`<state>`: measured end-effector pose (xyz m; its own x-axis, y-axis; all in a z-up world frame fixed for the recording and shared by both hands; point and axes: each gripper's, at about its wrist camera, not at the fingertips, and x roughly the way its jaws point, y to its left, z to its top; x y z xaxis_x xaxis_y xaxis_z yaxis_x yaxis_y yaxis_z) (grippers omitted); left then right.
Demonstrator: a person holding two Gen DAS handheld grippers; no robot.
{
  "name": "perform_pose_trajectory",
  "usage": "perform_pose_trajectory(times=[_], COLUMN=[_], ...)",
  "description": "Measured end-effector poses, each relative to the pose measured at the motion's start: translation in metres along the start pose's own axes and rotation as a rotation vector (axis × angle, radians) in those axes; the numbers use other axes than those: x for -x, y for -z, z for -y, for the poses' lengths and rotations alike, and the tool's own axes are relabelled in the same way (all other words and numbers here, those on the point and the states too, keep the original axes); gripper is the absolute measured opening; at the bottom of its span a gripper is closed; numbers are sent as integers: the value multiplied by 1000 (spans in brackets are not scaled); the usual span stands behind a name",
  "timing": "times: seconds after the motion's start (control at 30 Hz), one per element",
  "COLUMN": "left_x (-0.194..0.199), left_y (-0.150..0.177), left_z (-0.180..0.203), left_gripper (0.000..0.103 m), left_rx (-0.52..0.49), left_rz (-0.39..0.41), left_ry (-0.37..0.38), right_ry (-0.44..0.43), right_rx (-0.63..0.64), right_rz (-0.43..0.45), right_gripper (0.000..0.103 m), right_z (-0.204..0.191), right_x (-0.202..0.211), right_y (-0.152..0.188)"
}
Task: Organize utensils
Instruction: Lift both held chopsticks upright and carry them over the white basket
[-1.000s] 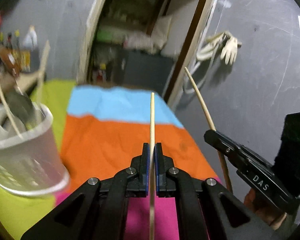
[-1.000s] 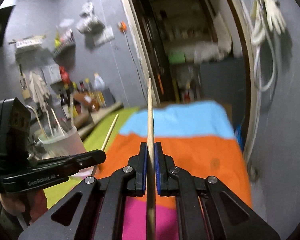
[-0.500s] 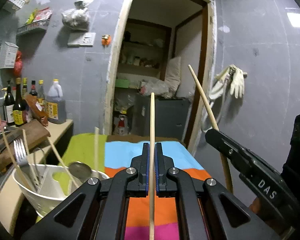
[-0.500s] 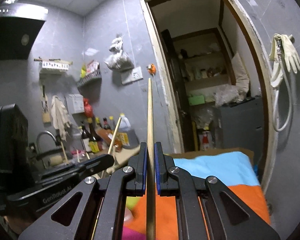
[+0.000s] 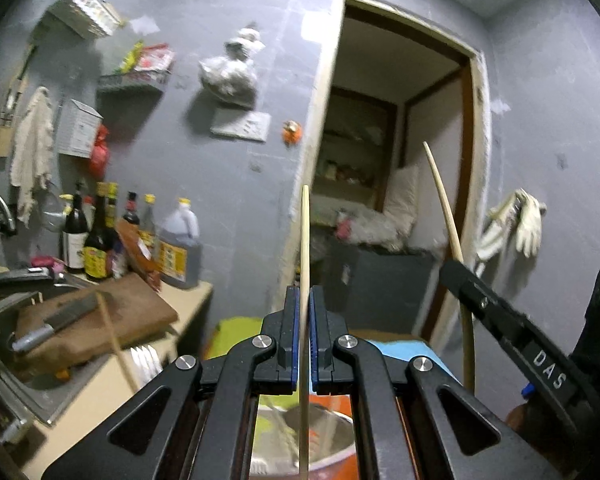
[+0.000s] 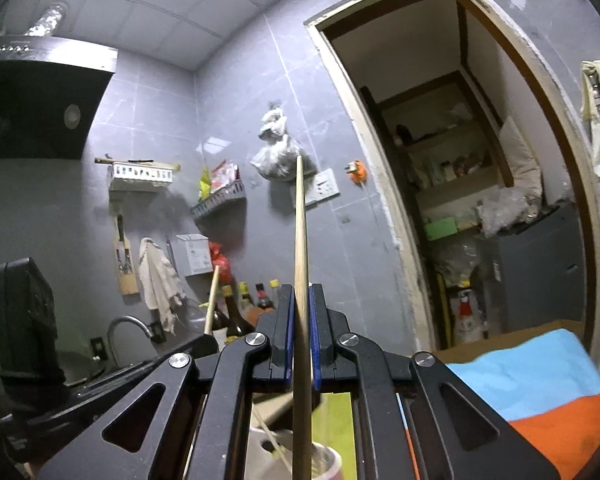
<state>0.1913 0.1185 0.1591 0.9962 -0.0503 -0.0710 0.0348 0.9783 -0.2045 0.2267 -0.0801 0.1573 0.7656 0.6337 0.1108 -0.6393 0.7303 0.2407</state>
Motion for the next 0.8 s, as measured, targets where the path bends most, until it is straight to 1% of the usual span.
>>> perform_pose_trajectory(times=[0.07, 0.17, 0.27, 0.37, 0.5, 0.63, 0.73, 0.8], left_x=[-1, -6, -13, -17, -17, -19, -17, -16], left_y=[-2, -4, -6, -4, 5, 16, 20, 23], left_z=[-20, -48, -76, -94, -104, -98, -92, -92], left_gripper=[2, 2, 2, 2, 2, 2, 2, 2], left_rx=[29, 97, 180, 221, 235, 210, 181, 179], left_rz=[41, 68, 96, 106, 120, 132, 151, 167], left_ry=[1, -24, -45, -89, -125, -142, -172, -181], right_ry=[-34, -91, -104, -96, -68, -25, 2, 18], right_rx=[-7, -36, -64, -98, -106, -105, -89, -79], right_rz=[21, 53, 53, 45, 36, 29, 36, 41], right_gripper=[5, 5, 5, 5, 5, 5, 5, 5], right_z=[-3, 0, 4, 9, 12, 14, 13, 12], right_x=[-10, -19, -33, -43, -49, -54, -55, -55], right_y=[6, 17, 26, 34, 46, 53, 56, 58])
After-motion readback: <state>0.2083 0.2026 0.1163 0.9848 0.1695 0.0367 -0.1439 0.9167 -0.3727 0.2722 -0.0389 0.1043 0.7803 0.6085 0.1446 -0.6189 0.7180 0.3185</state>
